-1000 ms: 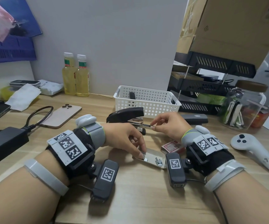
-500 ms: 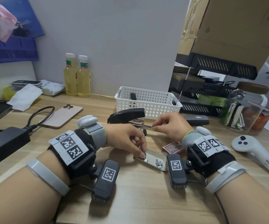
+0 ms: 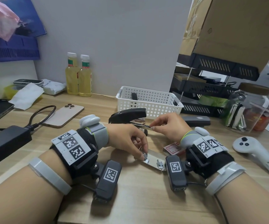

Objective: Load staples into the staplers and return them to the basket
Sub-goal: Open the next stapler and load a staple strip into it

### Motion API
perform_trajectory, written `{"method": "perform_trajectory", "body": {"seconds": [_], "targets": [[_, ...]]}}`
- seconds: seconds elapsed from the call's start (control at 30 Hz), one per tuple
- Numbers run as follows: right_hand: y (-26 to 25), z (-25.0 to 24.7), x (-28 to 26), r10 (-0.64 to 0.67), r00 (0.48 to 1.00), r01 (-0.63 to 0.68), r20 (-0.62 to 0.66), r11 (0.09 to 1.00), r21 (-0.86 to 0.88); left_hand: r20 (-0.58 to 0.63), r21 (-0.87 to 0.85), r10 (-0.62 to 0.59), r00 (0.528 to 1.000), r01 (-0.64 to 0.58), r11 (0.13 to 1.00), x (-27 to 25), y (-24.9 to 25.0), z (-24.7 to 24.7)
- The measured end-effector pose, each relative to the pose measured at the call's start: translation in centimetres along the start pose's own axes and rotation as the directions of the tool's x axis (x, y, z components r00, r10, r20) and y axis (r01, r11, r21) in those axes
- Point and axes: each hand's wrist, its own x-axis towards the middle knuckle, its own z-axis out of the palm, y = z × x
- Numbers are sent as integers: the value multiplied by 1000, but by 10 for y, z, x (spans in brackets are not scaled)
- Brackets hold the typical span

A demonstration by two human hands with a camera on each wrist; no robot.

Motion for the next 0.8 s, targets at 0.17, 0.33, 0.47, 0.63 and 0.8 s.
{"method": "perform_trajectory", "body": {"seconds": [0.17, 0.33, 0.47, 0.63, 0.8], "targets": [[1, -2, -2, 15, 1000, -13, -18, 997, 77, -1, -2, -8, 1000, 8, 1000, 0, -1, 0], [1, -4, -5, 30, 993, 4, -113, 957, 292, -5, 1, -6, 1000, 6, 1000, 1, -2, 0], [4, -8, -9, 31, 981, 52, -190, 906, 420, -14, -24, 5, 1000, -6, 1000, 0, -2, 0], [5, -10, -10, 25, 984, 40, -179, 937, 348, 10, -23, -14, 1000, 14, 1000, -1, -1, 0], [9, -5, -5, 77, 990, -34, -115, 942, 334, 8, 5, -17, 1000, 17, 1000, 0, 0, -1]]}}
